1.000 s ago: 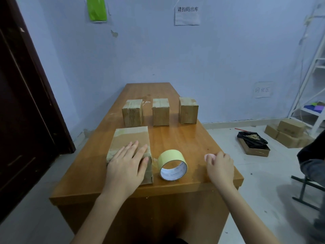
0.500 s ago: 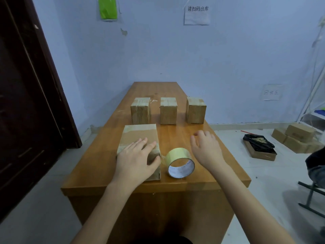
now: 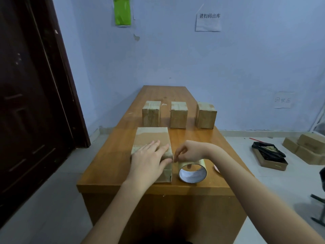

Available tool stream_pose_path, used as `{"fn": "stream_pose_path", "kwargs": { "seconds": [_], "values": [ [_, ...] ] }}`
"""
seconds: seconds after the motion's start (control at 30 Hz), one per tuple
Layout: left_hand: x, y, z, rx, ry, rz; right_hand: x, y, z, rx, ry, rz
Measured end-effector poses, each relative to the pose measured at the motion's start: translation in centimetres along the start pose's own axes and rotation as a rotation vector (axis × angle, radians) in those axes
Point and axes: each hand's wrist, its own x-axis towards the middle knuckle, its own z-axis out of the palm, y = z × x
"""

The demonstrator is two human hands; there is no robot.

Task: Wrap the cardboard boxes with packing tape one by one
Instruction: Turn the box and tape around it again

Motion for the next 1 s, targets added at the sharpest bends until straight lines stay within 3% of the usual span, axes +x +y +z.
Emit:
{"fn": "stream_pose_path", "kwargs": {
  "seconds": [0.2, 0.4, 0.67, 0.77, 1.0],
  "values": [
    [-0.1, 0.2, 0.4, 0.010, 0.013, -0.016, -1.1, 0.8, -0.4, 0.039, 0.093, -0.011],
    [0.0, 0.4, 0.4, 0.009, 0.001, -0.023, -1.6, -1.4, -0.7, -0.211, 0.207, -0.012],
    [-0.2, 0.5, -0.1, -0.024, 0.001, -0.030, -5.7, -4.3, -6.0, -0.237, 0.383, -0.068],
    [-0.3, 0.5, 0.0, -0.021, 0.002, -0.025, -5.2, -2.5, -3.2, -0.237, 0.423, 0.002],
    [-0.4, 0.5, -0.1, -0.031, -0.008, -0.030, -3.9, 3.0, 4.2, -0.373, 0.699, 0.139]
  ]
}}
